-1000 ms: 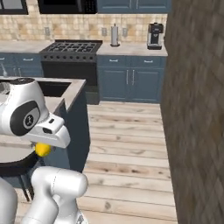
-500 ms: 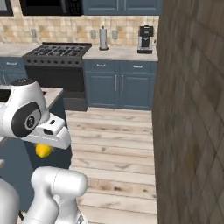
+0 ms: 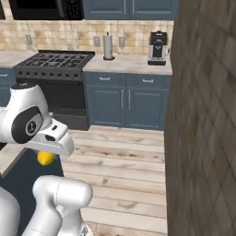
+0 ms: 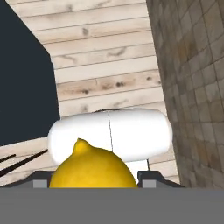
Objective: Retrieve a lemon from the fridge and place it on the cutting board with the fish.
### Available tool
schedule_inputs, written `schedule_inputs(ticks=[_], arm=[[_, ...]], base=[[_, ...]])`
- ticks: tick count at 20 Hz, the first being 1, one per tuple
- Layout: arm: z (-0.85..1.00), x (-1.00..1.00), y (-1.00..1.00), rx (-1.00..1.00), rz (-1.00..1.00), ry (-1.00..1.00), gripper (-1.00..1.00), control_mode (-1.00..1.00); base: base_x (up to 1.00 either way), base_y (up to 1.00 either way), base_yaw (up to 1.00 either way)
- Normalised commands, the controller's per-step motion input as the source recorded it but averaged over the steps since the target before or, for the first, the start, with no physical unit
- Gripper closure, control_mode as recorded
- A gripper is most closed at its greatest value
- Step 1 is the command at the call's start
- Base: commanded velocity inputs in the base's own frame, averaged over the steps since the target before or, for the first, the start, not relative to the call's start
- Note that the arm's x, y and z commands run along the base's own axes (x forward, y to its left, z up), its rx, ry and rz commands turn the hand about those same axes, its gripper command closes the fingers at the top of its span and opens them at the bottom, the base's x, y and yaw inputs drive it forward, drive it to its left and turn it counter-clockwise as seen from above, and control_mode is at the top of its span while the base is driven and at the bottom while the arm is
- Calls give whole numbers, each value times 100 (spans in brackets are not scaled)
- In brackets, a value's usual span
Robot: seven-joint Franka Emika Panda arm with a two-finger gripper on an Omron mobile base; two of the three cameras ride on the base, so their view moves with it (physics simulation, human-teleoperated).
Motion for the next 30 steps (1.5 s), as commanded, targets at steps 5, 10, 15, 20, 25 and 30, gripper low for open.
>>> schedule_inputs(ticks=[5, 10, 15, 20, 25, 30], arm=[[0, 0, 0, 0, 0, 0, 100, 100], [0, 0, 0, 0, 0, 0, 100, 100], [0, 0, 0, 0, 0, 0, 100, 100], [0, 0, 0, 0, 0, 0, 100, 100], [0, 0, 0, 0, 0, 0, 100, 100], [0, 0, 0, 0, 0, 0, 100, 100]], base=[[100, -19, 10], [100, -16, 9], [100, -21, 9], [100, -21, 17], [100, -26, 26], [100, -12, 53]])
